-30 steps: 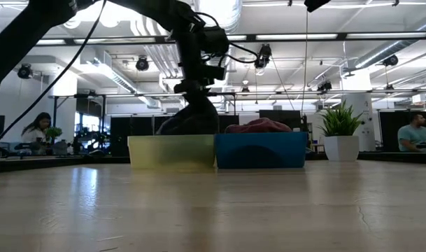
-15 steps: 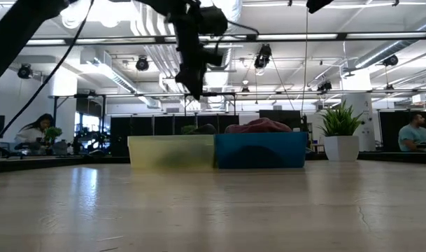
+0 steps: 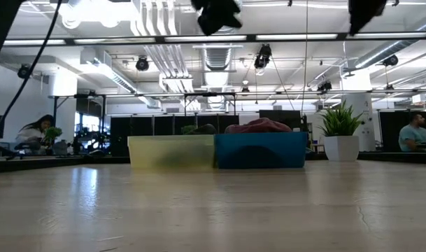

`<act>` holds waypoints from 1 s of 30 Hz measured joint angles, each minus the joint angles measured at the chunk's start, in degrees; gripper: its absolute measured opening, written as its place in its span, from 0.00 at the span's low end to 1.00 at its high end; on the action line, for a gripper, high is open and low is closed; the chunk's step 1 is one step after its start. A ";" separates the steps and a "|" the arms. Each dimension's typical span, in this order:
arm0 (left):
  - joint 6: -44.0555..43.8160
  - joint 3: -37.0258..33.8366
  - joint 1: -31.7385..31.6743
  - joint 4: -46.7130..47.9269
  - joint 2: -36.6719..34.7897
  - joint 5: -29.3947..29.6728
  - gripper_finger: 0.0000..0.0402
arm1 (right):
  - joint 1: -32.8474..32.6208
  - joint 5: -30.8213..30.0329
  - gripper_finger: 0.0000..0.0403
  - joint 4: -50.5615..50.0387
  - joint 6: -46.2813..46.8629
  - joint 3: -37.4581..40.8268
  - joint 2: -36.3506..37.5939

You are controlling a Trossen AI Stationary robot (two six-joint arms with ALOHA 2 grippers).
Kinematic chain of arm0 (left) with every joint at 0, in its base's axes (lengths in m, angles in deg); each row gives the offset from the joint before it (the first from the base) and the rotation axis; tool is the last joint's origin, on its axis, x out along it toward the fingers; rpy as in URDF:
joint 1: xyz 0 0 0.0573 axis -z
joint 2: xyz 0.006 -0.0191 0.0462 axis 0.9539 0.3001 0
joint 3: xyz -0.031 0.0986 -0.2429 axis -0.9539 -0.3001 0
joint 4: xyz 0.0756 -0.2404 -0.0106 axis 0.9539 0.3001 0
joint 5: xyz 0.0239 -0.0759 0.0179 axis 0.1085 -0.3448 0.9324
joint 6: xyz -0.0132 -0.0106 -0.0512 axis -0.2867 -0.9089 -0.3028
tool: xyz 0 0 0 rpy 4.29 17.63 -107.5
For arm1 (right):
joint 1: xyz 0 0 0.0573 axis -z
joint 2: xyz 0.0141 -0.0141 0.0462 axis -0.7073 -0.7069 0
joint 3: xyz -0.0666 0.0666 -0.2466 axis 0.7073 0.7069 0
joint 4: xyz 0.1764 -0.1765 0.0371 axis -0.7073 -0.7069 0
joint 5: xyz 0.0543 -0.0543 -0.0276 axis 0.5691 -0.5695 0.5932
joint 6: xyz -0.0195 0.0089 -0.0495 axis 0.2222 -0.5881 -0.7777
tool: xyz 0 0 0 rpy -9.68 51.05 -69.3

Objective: Sort caps
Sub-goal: Put the black cap into the yellow bin

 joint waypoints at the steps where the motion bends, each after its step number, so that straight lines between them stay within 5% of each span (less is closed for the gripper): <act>1: -0.19 -0.03 1.29 -0.81 0.03 -1.46 0.41 | -0.02 2.44 0.56 0.02 1.39 1.14 0.00; 9: 0.02 -2.61 8.90 -11.68 3.55 -2.42 0.41 | -5.17 20.14 0.56 0.03 12.03 12.37 -0.01; 15: -0.46 -9.13 12.16 -19.62 5.98 -2.28 0.41 | -17.40 28.66 0.56 2.84 23.69 18.52 -0.03; 22: -7.16 -17.65 16.64 -26.27 6.24 0.01 0.41 | -33.84 32.86 0.56 24.67 43.31 24.20 -0.62; 30: -13.32 -22.92 20.13 -25.13 6.24 4.18 0.41 | -42.57 35.34 0.56 45.66 54.27 31.30 -9.95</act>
